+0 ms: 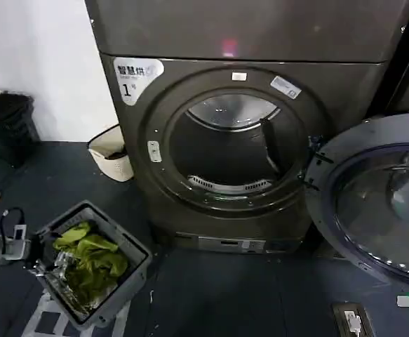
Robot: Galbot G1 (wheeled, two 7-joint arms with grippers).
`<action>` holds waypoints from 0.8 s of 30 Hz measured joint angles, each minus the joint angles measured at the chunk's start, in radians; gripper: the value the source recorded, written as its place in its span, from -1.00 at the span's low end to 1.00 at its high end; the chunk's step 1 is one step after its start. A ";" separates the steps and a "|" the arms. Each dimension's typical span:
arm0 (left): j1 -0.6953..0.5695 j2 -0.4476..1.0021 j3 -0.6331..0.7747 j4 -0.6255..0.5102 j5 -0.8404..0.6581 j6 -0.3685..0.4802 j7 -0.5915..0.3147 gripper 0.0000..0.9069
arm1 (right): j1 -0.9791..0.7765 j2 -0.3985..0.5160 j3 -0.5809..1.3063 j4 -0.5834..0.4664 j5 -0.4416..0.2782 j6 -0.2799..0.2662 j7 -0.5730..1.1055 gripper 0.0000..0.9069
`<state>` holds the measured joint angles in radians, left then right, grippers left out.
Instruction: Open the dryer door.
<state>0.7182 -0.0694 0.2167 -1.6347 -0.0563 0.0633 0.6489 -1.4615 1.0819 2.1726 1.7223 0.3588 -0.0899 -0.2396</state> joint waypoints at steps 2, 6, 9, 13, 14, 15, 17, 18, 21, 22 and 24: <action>0.000 0.005 0.000 0.001 0.008 -0.004 0.006 1.00 | 0.001 0.001 -0.001 0.000 0.000 0.000 -0.001 1.00; 0.001 0.014 0.000 0.000 0.016 -0.013 0.008 1.00 | 0.003 0.001 -0.001 -0.005 -0.002 0.001 -0.002 1.00; 0.001 0.017 -0.003 -0.001 0.022 -0.019 0.011 1.00 | 0.004 0.000 -0.002 -0.006 -0.003 0.002 -0.003 1.00; 0.002 0.021 -0.003 -0.007 0.034 -0.026 0.012 1.00 | 0.003 0.001 -0.002 -0.008 -0.004 0.003 -0.004 1.00; 0.002 0.021 -0.003 -0.007 0.036 -0.027 0.012 1.00 | 0.003 0.001 -0.002 -0.008 -0.004 0.004 -0.004 1.00; 0.002 0.022 -0.003 -0.007 0.037 -0.027 0.012 1.00 | 0.002 0.001 -0.001 -0.008 -0.004 0.004 -0.005 1.00; 0.002 0.030 -0.003 -0.008 0.038 -0.030 0.014 1.00 | 0.001 0.001 0.001 -0.010 -0.004 0.004 -0.005 1.00; 0.002 0.034 -0.004 -0.009 0.038 -0.030 0.014 1.00 | 0.001 0.001 0.001 -0.010 -0.004 0.004 -0.006 1.00; 0.001 0.041 -0.008 -0.011 0.039 -0.033 0.017 1.00 | 0.001 0.001 0.002 -0.010 -0.004 0.004 -0.007 1.00; 0.001 0.043 -0.008 -0.012 0.039 -0.033 0.018 1.00 | 0.001 0.001 0.002 -0.010 -0.005 0.004 -0.008 1.00; 0.001 0.047 -0.011 -0.015 0.040 -0.034 0.019 1.00 | 0.001 0.002 0.004 -0.010 -0.005 0.004 -0.008 1.00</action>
<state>0.7194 -0.0228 0.2057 -1.6498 -0.0168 0.0294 0.6677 -1.4606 1.0834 2.1762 1.7124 0.3535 -0.0856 -0.2478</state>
